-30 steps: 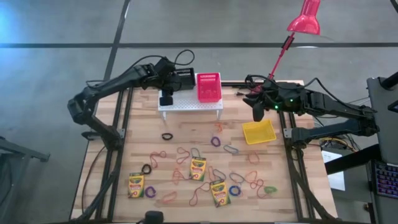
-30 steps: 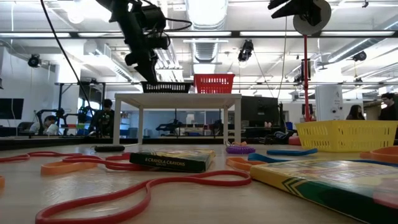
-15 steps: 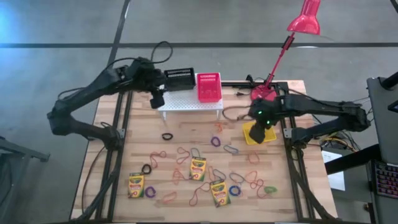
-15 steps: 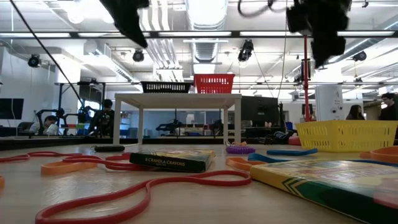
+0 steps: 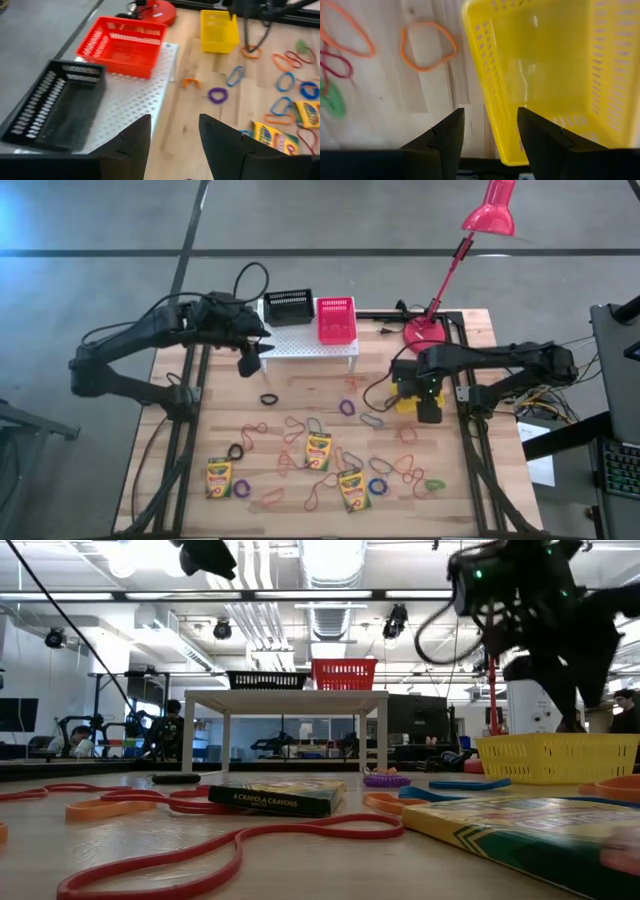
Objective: Pick & Place Office Desk Supplies
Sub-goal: Put the yellow basket on the shelf
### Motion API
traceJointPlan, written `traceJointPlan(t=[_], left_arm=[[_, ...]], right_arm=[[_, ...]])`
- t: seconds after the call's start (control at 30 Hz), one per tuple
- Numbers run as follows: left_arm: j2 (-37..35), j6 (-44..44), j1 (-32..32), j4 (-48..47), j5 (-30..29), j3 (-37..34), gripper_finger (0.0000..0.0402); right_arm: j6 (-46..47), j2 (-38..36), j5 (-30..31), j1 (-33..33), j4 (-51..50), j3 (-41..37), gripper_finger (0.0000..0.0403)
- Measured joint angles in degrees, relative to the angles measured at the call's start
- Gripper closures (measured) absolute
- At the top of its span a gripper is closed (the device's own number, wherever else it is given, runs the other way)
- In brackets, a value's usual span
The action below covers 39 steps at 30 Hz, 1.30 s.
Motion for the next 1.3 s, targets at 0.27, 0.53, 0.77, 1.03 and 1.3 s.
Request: traceJointPlan(t=[0.27, 0.53, 0.77, 1.03, 1.3], left_arm=[[0.3, 0.0, -1.6, 0.0, 0.0, -0.1, 0.0246], [0.7, 0.5, -1.6, 0.5, 0.0, -0.1, 0.0254], [0.8, 0.5, -1.6, 1.3, 3.0, -0.1, 0.0254], [1.3, -3.0, -2.0, 17.8, 20.2, -5.8, 0.0254], [6.6, -9.9, -2.8, 39.8, 34.1, -8.5, 0.0234]], right_arm=[[1.2, 0.1, 1.3, 0.7, 6.0, -5.8, 0.026], [1.4, 2.8, 1.8, 0.8, 8.1, -5.7, 0.0377], [9.2, 2.5, -2.4, 1.8, 7.8, 3.6, 0.0388], [13.9, 4.0, -11.9, 3.7, 9.2, 23.6, 0.0389], [14.7, 13.7, -17.4, 4.5, 9.9, 40.5, 0.0389]])
